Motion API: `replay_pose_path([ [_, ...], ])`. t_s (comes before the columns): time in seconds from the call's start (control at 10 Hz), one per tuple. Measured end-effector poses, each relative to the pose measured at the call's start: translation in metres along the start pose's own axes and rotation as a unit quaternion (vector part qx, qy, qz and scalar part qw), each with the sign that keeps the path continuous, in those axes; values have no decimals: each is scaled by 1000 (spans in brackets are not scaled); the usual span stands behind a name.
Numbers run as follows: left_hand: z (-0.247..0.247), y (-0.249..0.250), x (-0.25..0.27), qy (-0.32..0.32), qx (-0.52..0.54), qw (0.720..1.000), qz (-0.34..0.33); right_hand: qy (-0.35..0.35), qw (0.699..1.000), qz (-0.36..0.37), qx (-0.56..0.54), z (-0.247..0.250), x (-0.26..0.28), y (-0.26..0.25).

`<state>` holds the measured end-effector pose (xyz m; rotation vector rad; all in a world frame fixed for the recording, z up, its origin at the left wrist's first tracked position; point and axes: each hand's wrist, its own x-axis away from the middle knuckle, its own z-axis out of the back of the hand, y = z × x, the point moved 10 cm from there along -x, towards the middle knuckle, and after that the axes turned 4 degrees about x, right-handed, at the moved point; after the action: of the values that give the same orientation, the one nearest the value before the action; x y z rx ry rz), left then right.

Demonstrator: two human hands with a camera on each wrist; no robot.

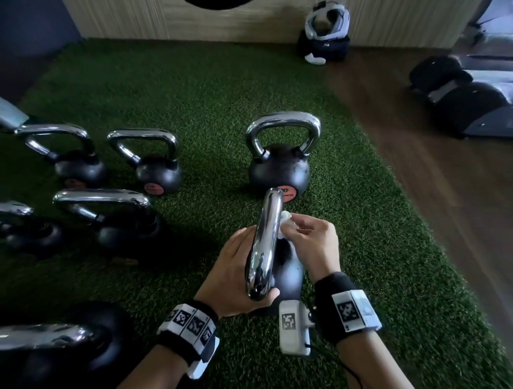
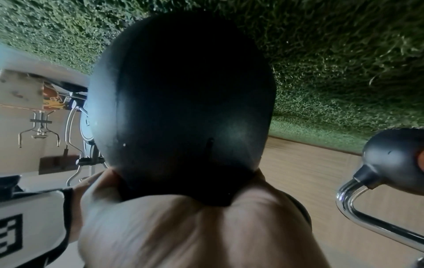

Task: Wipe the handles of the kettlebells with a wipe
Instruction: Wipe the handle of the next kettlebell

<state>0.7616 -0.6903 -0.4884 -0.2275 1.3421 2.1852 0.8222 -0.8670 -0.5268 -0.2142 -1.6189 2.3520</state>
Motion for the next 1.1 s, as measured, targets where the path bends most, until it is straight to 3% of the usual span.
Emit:
replay_pose_path([
  [0.1, -1, -1, -1, -8, 17, 1000, 13, -29, 998, 13, 61, -11, -3, -2],
  [0.2, -8, -19, 5, -32, -9, 998, 61, -27, 998, 28, 54, -20, -11, -13],
  [0.3, -9, -32, 10, -36, -34, 993, 107, 3, 994, 76, 77, -7, -16, -39],
  [0.4, -10, -32, 12, -33, -24, 994, 104, 17, 992, 104, 72, 1, -16, -44],
  [0.5, -12, -34, 12, -42, -49, 991, 121, -24, 994, 81, 67, -17, -19, -23],
  [0.6, -10, -30, 11, -34, -25, 993, 108, -14, 990, 117, 81, -11, -17, -33],
  [0.7, -7, -18, 7, -12, -22, 999, 34, 59, 974, 207, 75, 17, 10, -75],
  [0.8, -5, -20, 7, 0, -10, 999, 34, 67, 949, 300, 65, 30, 46, -101],
  [1.1, -5, -38, 11, 5, 1, 997, 74, -20, 946, 320, 49, 29, 35, -108],
])
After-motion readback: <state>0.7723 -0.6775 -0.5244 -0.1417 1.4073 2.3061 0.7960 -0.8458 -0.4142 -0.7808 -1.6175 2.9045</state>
